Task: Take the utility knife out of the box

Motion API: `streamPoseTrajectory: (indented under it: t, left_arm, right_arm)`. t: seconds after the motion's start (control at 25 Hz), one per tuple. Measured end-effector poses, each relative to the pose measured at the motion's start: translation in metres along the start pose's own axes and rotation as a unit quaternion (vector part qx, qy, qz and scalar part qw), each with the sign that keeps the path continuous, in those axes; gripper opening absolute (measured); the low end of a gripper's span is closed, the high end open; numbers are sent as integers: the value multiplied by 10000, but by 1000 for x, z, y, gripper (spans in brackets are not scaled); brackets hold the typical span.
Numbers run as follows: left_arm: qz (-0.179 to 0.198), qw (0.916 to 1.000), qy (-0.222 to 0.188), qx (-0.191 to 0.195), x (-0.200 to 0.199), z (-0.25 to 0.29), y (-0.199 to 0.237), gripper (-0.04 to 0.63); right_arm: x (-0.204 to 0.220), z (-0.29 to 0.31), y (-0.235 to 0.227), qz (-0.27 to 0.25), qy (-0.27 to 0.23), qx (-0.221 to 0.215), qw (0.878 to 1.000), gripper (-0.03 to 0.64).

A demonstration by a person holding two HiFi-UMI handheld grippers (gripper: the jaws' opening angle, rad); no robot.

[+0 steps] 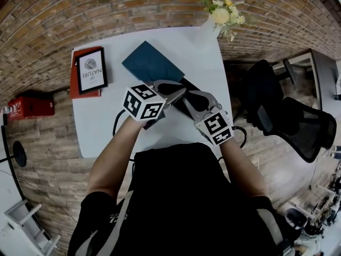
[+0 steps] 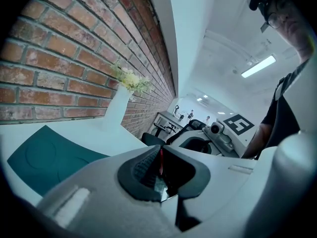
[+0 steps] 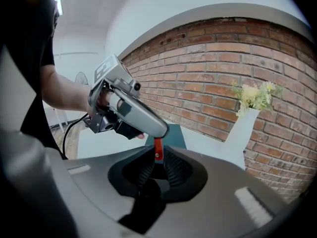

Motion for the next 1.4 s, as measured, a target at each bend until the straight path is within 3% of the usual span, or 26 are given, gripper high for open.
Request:
streamPoseTrajectory:
  t: [0.24,0.48,0.56,0.64,1.16,1.4]
  left_arm:
    - [-120,9996,-167,190,-4,-10,-2,15]
    - [-129,9985,-272,463,-8,-16,-15,17]
    - [-95,9985,-266,464,-7,-17,-17,17]
    - [-82,9986,-257,458,-6,-20,-18,17]
    - [284,9973,178,656,15,-34,-29,25]
    - [862,9914,712,687,32,-36,-44,6]
  right_arm:
    - [8,2,3,248,166,-145,9994,118]
    - [2,5,10,287,123,-160,9994,114]
    - [-1,4,11,273,120,-113,9995,68]
    - [-5,5,13,226,24,-92,9997,64]
    - [-7,-3,34,-153,173,-230,9995,57]
    - [-7,-20,33,-201,155,-167,9995,57]
Point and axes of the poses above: the fingertips, and each gripper's own axes: z forward along the fingers, y to its left, x out of its underside, the point moved 5 cm from there along -z, backward along the fingers, and after that the axes turned 9 degrees about -z, right-handed, at the moved point
